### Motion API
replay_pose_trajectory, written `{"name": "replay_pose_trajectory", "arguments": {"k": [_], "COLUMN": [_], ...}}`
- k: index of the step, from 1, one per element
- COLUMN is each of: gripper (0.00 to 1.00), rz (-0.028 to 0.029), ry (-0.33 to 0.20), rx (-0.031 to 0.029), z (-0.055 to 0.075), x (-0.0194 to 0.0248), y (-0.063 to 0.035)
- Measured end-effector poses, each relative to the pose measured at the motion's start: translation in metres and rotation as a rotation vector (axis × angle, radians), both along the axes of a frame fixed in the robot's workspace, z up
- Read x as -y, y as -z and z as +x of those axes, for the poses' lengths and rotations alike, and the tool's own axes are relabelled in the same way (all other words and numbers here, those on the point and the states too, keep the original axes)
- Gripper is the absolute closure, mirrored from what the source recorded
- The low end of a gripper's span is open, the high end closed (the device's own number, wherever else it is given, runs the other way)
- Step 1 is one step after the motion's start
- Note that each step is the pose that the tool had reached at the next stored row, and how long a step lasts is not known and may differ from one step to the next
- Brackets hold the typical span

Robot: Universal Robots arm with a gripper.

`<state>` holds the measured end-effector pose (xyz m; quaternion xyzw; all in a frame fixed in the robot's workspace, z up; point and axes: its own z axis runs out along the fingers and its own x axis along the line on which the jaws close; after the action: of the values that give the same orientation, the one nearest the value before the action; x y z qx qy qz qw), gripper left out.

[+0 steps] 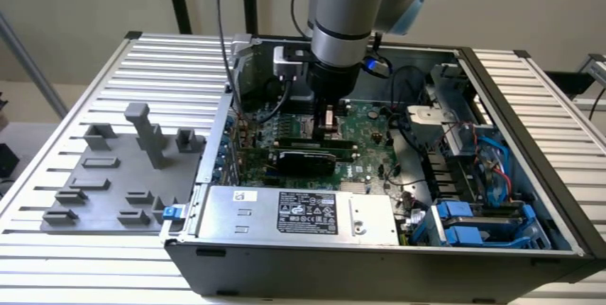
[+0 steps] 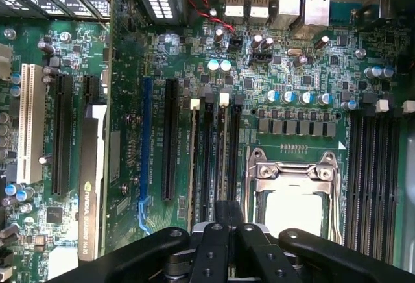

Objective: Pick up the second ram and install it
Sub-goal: 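Press down the second ram until it locks into place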

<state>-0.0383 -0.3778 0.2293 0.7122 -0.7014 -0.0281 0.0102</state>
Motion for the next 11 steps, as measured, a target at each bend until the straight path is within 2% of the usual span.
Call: {"name": "replay_pose_trajectory", "arguments": {"k": [4, 6, 7, 11], "gripper": [0.89, 0.89, 0.89, 0.89], "rz": [0.0008, 0.0007, 0.0026, 0.0013], "ry": [0.000, 0.000, 0.001, 0.001], "rx": [0.0004, 0.0002, 0.0003, -0.0024], "z": [0.000, -0.001, 0.000, 0.000], "x": [-0.0001, 0.0000, -0.0003, -0.0001], "y": [0.0049, 0.0039, 0.0006, -0.0144]}}
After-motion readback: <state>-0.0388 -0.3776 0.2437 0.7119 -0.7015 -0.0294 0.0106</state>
